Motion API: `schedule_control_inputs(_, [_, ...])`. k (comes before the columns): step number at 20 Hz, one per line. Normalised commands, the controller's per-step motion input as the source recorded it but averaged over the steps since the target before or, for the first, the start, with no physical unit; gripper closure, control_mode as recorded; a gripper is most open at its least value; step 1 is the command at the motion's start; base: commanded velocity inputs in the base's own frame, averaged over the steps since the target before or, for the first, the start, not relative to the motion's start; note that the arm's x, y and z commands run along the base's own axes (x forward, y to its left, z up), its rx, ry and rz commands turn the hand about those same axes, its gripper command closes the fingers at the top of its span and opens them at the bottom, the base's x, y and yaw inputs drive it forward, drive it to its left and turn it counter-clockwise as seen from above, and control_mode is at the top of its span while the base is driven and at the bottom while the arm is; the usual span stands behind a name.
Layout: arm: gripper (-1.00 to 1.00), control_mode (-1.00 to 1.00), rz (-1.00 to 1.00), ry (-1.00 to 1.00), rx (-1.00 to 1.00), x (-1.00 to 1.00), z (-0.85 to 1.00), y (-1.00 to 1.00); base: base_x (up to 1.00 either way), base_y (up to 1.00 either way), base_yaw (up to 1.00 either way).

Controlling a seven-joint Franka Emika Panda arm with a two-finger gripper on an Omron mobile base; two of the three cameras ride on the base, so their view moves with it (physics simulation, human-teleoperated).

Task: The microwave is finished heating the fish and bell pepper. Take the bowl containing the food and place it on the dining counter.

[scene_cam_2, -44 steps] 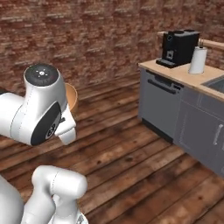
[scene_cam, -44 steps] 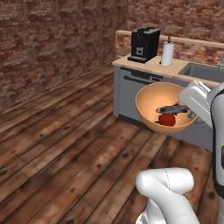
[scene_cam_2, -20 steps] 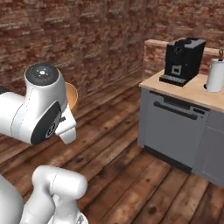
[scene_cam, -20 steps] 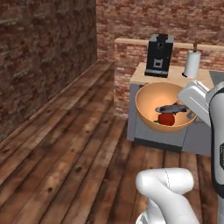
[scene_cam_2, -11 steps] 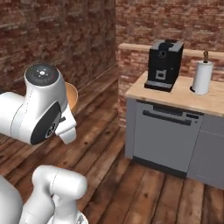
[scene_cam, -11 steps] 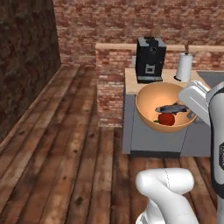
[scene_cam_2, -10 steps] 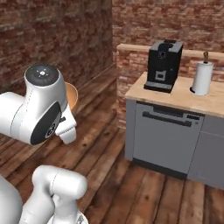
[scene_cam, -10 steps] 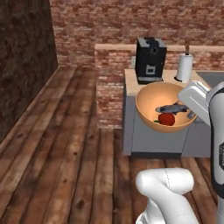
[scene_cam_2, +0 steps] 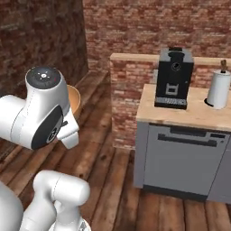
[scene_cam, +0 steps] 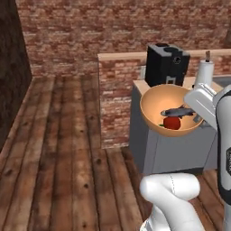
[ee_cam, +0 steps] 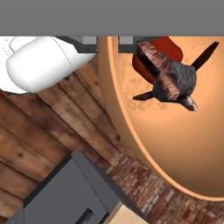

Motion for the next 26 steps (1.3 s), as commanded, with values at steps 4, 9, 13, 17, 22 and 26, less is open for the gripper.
schedule_control_inputs(4, [1.00, 1.00, 0.00, 0.00, 0.00, 0.00, 0.00, 0.00, 1.00, 1.00, -0.39])
schedule_control_inputs(9, [1.00, 1.00, 0.00, 0.00, 0.00, 0.00, 0.00, 0.00, 1.00, 1.00, -0.41])
schedule_control_inputs(13, [1.00, 1.00, 0.00, 0.00, 0.00, 0.00, 0.00, 0.00, 1.00, 1.00, -0.40])
schedule_control_inputs(17, [1.00, 1.00, 0.00, 0.00, 0.00, 0.00, 0.00, 0.00, 1.00, 1.00, -0.39])
schedule_control_inputs(22, [1.00, 1.00, 0.00, 0.00, 0.00, 0.00, 0.00, 0.00, 1.00, 1.00, -0.43])
schedule_control_inputs(26, [1.00, 1.00, 0.00, 0.00, 0.00, 0.00, 0.00, 0.00, 1.00, 1.00, -0.47])
